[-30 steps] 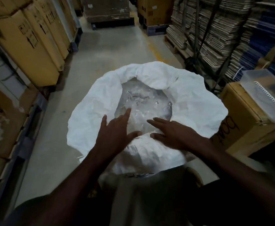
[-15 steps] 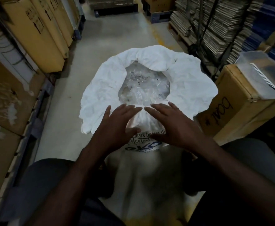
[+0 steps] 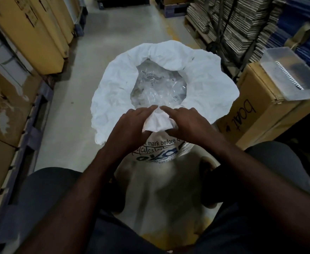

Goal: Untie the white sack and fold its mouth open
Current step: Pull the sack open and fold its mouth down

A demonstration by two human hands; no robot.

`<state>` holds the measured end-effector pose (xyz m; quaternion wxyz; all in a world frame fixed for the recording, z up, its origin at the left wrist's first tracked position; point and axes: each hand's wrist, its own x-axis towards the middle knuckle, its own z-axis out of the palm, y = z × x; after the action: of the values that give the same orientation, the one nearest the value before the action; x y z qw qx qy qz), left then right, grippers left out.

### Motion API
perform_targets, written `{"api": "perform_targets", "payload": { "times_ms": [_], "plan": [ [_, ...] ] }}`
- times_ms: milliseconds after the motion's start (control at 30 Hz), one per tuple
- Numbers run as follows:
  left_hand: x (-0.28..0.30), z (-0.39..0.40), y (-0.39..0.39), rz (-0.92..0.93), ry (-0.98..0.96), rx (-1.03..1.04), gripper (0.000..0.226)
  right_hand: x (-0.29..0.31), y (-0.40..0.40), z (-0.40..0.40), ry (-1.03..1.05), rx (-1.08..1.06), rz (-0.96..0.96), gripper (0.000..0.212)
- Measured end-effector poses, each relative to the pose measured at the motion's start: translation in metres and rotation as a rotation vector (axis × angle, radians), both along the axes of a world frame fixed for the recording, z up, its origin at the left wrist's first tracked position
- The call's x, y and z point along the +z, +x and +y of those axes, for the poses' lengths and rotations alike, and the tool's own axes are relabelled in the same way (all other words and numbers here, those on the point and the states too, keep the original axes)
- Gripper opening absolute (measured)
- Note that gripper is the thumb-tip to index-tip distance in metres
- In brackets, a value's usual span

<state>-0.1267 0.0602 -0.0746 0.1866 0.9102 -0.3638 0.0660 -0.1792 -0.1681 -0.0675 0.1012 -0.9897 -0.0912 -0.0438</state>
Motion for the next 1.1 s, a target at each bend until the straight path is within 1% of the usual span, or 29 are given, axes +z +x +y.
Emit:
{"api": "perform_targets", "payload": {
  "times_ms": [33,100,133,167,200,267,333,400,467,533,633,700,733,767,833,867,933,967,1033,1100],
  "plan": [
    [0.001,-0.003,0.001,-0.014,-0.002,0.002,0.076,0.000,0.003,0.002,-0.039,0.004,-0.026,0.065],
    [0.006,-0.007,0.003,-0.088,-0.017,-0.008,0.067,0.004,0.005,0.006,-0.084,0.017,-0.147,0.037],
    [0.008,-0.010,0.005,-0.131,-0.041,-0.014,0.059,0.008,0.005,0.008,-0.077,0.010,-0.229,0.029],
    [0.010,-0.013,0.007,-0.159,-0.070,-0.004,0.049,0.011,0.005,0.009,-0.051,-0.009,-0.312,0.024],
    [0.012,-0.016,0.007,-0.173,-0.094,0.025,0.039,0.015,0.004,0.012,-0.018,-0.033,-0.378,0.024],
    [0.016,-0.021,0.006,-0.206,-0.108,0.097,0.025,0.018,0.001,0.017,0.013,-0.074,-0.440,0.027],
    [0.020,-0.024,0.005,-0.254,-0.074,0.123,0.027,0.018,0.001,0.021,-0.005,-0.093,-0.462,0.026],
    [0.021,-0.025,0.007,-0.253,-0.030,0.121,0.038,0.017,0.005,0.022,-0.035,-0.080,-0.494,0.027],
    [0.022,-0.023,0.006,-0.181,-0.021,0.090,0.049,0.016,0.011,0.021,-0.049,-0.029,-0.493,0.027],
    [0.023,-0.017,0.000,-0.031,-0.046,0.047,0.059,0.015,0.015,0.016,-0.025,-0.002,-0.421,0.031],
    [0.028,-0.007,-0.002,0.214,-0.115,0.007,0.065,0.012,0.009,0.009,0.045,0.062,-0.302,0.046],
    [0.030,0.001,0.002,0.275,-0.102,0.018,0.063,0.011,0.004,0.006,0.063,0.116,-0.237,0.059],
    [0.029,0.005,0.004,0.276,-0.069,0.019,0.061,0.009,0.003,0.006,0.049,0.132,-0.212,0.060],
    [0.026,0.009,0.006,0.286,-0.042,0.016,0.059,0.007,0.002,0.006,0.036,0.131,-0.197,0.056],
    [0.021,0.012,0.008,0.343,-0.051,0.016,0.054,0.005,0.003,0.004,0.034,0.096,-0.206,0.045],
    [0.021,0.012,0.008,0.352,-0.062,0.011,0.056,0.003,0.002,0.003,0.030,0.068,-0.214,0.043],
    [0.023,0.007,0.009,0.297,-0.038,-0.021,0.065,0.001,-0.001,0.005,0.001,0.023,-0.238,0.047],
    [0.025,0.004,0.009,0.254,-0.019,-0.030,0.063,-0.001,-0.002,0.009,-0.017,0.019,-0.256,0.050],
    [0.025,-0.002,0.008,0.148,-0.001,0.000,0.046,-0.005,-0.003,0.017,-0.039,0.038,-0.290,0.052],
    [0.023,-0.005,0.007,0.035,0.004,0.058,0.030,-0.005,-0.002,0.021,-0.004,0.047,-0.275,0.051]
  ]
}}
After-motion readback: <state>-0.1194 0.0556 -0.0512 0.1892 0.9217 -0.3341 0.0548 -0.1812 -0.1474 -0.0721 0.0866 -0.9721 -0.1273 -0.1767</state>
